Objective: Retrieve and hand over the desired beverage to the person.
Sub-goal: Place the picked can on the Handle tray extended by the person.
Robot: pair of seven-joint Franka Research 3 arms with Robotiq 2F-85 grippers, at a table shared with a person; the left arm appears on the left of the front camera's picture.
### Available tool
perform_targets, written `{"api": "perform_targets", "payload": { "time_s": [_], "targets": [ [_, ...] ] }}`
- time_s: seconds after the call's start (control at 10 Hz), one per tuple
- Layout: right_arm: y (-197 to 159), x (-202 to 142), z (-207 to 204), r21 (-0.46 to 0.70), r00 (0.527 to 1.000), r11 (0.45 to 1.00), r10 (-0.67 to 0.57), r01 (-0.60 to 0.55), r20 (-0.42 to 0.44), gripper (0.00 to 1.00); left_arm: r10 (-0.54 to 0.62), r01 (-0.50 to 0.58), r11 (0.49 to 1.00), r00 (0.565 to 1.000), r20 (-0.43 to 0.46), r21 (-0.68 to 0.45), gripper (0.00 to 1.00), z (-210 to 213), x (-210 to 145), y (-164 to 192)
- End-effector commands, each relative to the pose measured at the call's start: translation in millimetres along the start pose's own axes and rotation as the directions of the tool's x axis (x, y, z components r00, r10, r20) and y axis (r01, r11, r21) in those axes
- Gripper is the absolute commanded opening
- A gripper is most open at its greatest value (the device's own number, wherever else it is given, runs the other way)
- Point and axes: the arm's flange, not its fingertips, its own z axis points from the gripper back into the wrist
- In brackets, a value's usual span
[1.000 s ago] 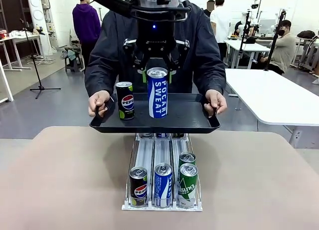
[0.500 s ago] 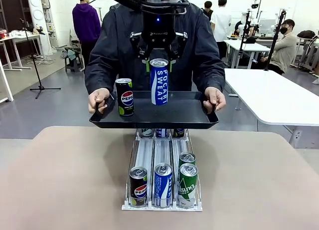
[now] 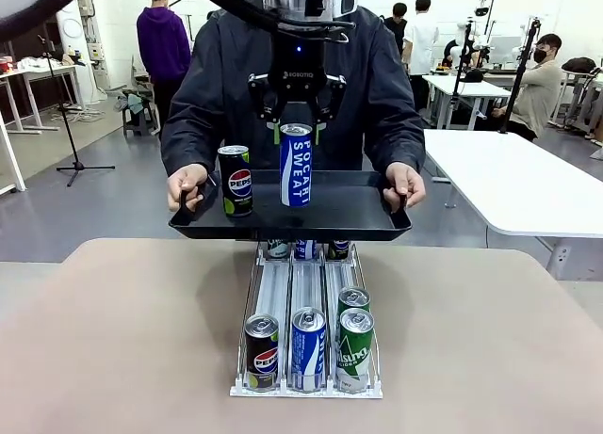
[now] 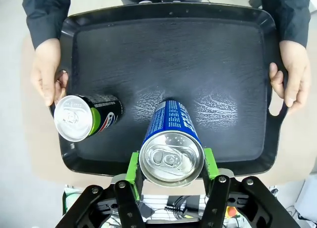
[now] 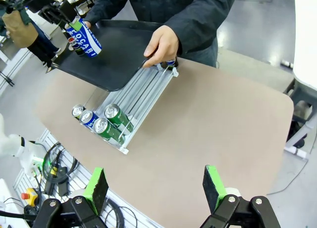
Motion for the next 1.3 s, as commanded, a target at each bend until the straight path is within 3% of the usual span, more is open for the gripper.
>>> {"api": "perform_targets", "payload": {
  "time_s": [0.0, 0.7, 0.8, 0.9, 1.2],
  "targets": [
    [0, 0, -2, 0.03, 1.0, 0.999, 0.015, -0.015, 0.005, 1.0, -0.003, 0.002, 1.0, 0.999, -0.032, -0.01, 0.58, 5, 8, -5],
    [0, 0, -2, 0.03, 1.0, 0.999, 0.015, -0.015, 0.005, 1.0, 0.0, -0.004, 0.999, 0.996, -0.086, -0.047, 0.58, -13, 13, 1],
    [0, 0, -2, 0.03, 1.0, 0.999, 0.015, -0.015, 0.005, 1.0, -0.003, -0.001, 0.999, 0.996, -0.09, -0.052, 0.89, -13, 13, 0],
    [0, 0, -2, 0.03, 1.0, 0.999, 0.015, -0.015, 0.005, 1.0, -0.005, 0.0, 0.998, 0.996, -0.092, -0.055, 1.0, -13, 12, 1],
    [0, 0, -2, 0.03, 1.0, 0.999, 0.015, -0.015, 0.005, 1.0, -0.009, 0.004, 0.999, 0.996, -0.093, -0.054, 1.0, -12, 12, 2]
  ]
}}
